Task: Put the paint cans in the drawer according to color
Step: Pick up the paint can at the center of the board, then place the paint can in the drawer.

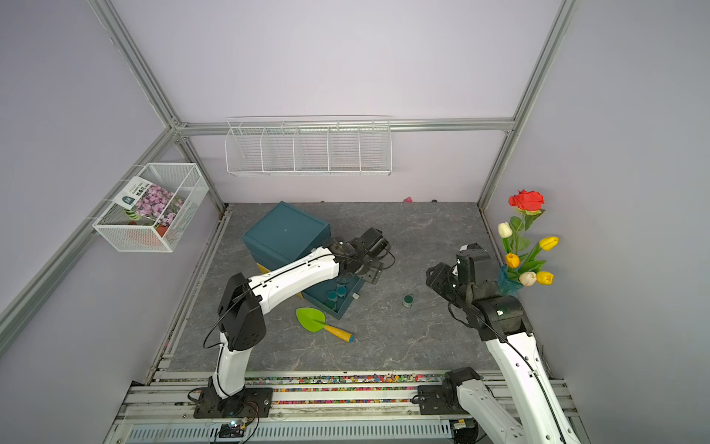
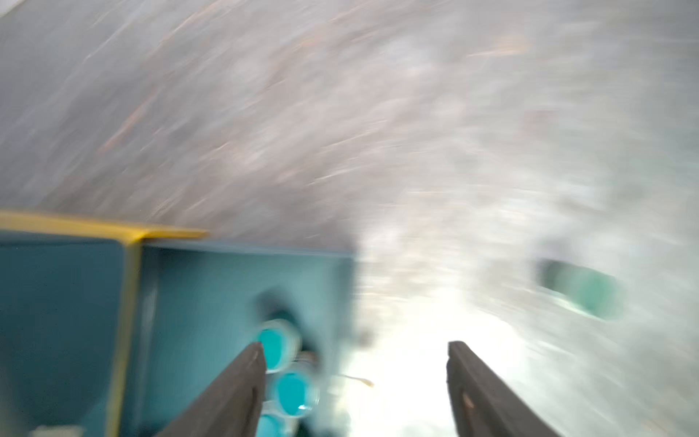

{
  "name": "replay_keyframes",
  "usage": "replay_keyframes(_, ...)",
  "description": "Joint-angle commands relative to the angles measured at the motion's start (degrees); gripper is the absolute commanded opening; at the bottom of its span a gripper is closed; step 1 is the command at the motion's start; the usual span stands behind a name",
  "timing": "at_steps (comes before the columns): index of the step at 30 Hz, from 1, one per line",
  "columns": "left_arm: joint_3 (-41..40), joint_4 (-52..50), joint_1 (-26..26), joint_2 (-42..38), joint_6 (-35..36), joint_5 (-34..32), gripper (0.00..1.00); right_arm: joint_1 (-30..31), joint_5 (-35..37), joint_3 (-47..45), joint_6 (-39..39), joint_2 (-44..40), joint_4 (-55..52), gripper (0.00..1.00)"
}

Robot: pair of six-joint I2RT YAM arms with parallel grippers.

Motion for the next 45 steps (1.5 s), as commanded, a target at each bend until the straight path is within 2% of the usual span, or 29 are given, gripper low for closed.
replay_keyframes(1,3.42,-0.06,-2.73,4.75,1.16,8.99,0.81,-0.28,3.32,2.79,-1.75,-1.91,-1.26,0.5)
replay_keyframes(7,10.41,1.91,-5.77,13.27,1.39,12.96,0.82,-0.27,4.77,4.88,-3.79,-4.47,-0.86,0.56)
replay_keyframes(12,20.0,-2.63,-5.95,21.71,1.59,15.22,0.82,-0.28,4.6,5.5,-4.15,-4.75,-2.48,0.58)
replay_keyframes(17,19.94,-0.92,-5.95,23.71,2.05,15.65,0.8,-0.29,4.52,5.82,-4.57,-5.04,-3.41,0.58)
replay_keyframes(19,20.01,-0.19,-5.93,24.24,2.43,15.89,0.76,-0.28,4.42,5.88,-4.59,-4.91,-3.76,0.58)
replay_keyframes(23,20.54,0.28,-5.98,25.88,2.39,17.34,0.62,-0.28,4.07,5.89,-4.66,-4.77,-4.16,0.58)
replay_keyframes(27,19.75,0.42,-5.99,25.88,2.29,17.82,0.46,-0.28,3.9,5.87,-4.86,-4.6,-4.51,0.58)
replay_keyframes(34,19.4,0.2,-6.0,24.93,2.23,15.5,0.32,-0.28,3.63,5.61,-4.75,-4.32,-4.34,0.57)
replay_keyframes(38,17.85,-0.36,-5.83,21.89,1.93,10.41,0.27,-0.28,3.45,5.3,-4.39,-4.33,-4.07,0.56)
replay_keyframes(42,13.42,-1.19,-4.75,14.61,-0.14,2.75,0.27,-0.28,3.46,4.89,-4.33,-4.76,-4.08,0.56)
replay_keyframes(45,8.61,-1.77,-2.59,7.99,-0.91,-0.43,0.26,-0.3,3.24,4.42,-4.07,-4.94,-3.75,0.56)
